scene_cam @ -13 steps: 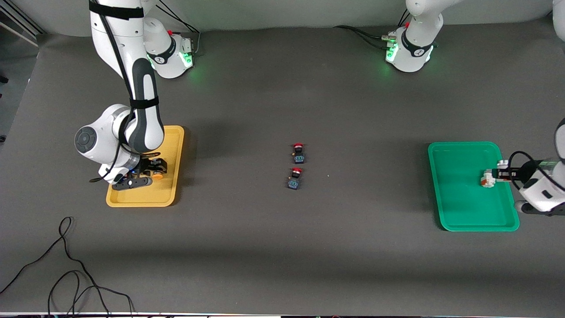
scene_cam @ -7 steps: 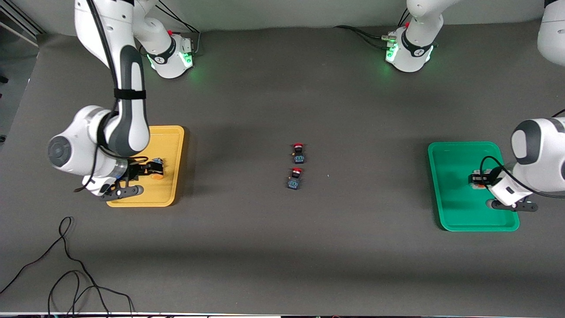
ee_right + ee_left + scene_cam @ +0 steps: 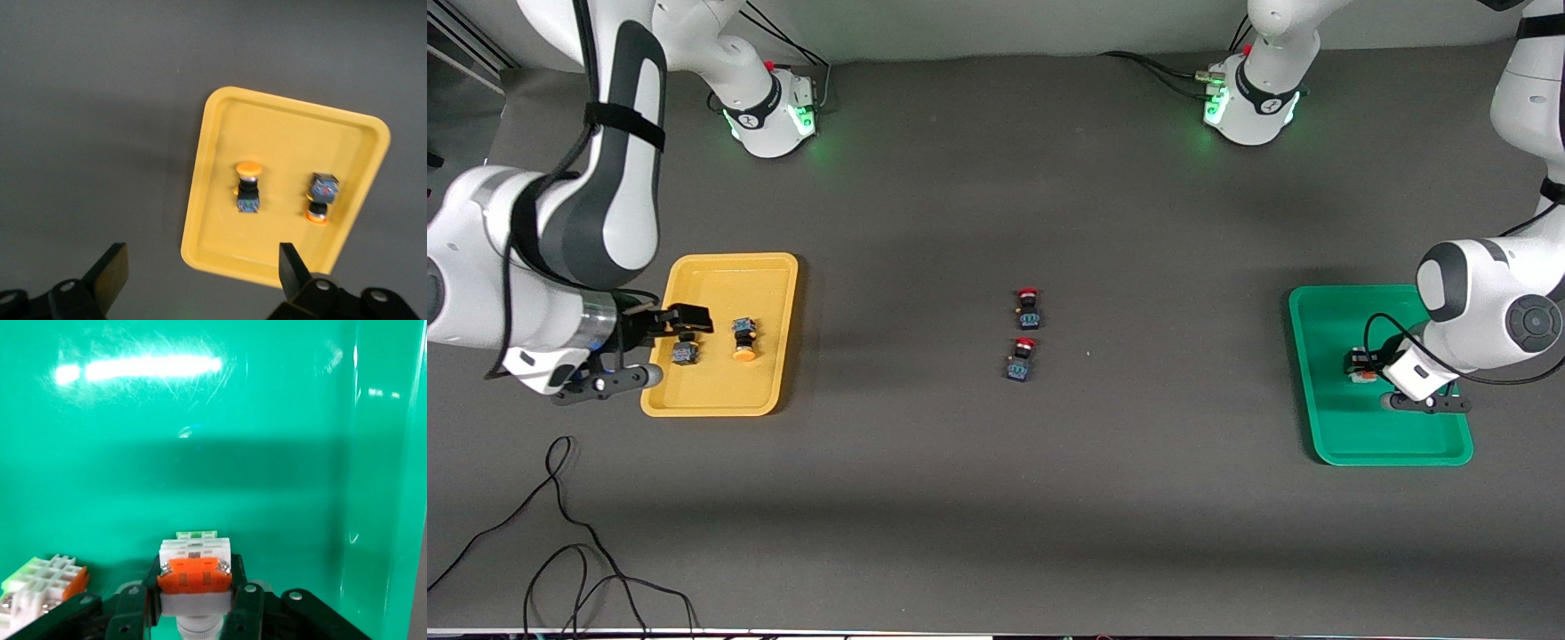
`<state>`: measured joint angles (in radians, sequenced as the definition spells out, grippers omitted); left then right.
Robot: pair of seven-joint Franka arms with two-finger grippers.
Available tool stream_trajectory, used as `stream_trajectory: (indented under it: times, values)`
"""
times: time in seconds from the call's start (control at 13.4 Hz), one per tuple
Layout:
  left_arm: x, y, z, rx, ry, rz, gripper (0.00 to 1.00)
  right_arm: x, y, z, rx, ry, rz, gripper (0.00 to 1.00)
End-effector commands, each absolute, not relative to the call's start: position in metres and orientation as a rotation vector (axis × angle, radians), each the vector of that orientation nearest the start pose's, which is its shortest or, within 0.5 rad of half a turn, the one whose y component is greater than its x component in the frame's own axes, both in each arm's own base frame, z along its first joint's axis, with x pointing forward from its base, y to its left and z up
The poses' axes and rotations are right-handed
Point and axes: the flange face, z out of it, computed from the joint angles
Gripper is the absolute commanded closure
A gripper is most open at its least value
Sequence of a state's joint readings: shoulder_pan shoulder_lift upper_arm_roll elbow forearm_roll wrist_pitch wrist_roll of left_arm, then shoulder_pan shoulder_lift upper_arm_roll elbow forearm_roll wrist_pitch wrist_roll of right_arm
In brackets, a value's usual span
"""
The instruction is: Place green and yellow buttons in trays
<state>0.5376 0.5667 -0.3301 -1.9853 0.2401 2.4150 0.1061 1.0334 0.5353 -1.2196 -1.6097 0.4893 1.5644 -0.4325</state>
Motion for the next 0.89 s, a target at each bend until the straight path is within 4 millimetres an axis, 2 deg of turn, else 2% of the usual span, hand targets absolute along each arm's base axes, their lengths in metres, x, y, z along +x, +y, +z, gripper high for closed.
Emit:
stream_trajectory:
  times: [0.0, 0.07, 0.22, 0.45, 0.67, 0.82]
  values:
    - [0.584, 0.125, 0.185, -3.173, 0.087, 0.133, 0.16, 0.600, 0.047, 0.503, -3.104, -0.232, 0.304, 0.00]
    - [0.585, 0.126, 0.192, -3.168, 0.099, 0.125, 0.01, 0.595, 0.048, 0.515, -3.121, -0.210, 0.300, 0.00]
    - [0.588, 0.126, 0.224, -3.139, 0.093, 0.173, 0.00, 0.587, 0.054, 0.533, -3.151, -0.170, 0.287, 0.00]
    - [0.594, 0.127, 0.303, -3.087, 0.083, 0.275, 0.00, 0.576, 0.046, 0.554, -3.155, -0.128, 0.256, 0.00]
    - [0.592, 0.109, 0.391, -3.040, 0.114, 0.319, 0.00, 0.564, 0.032, 0.568, -3.144, -0.096, 0.229, 0.00]
    - [0.591, 0.097, 0.456, -3.067, 0.084, 0.380, 0.00, 0.557, 0.013, 0.575, -3.133, -0.066, 0.214, 0.00]
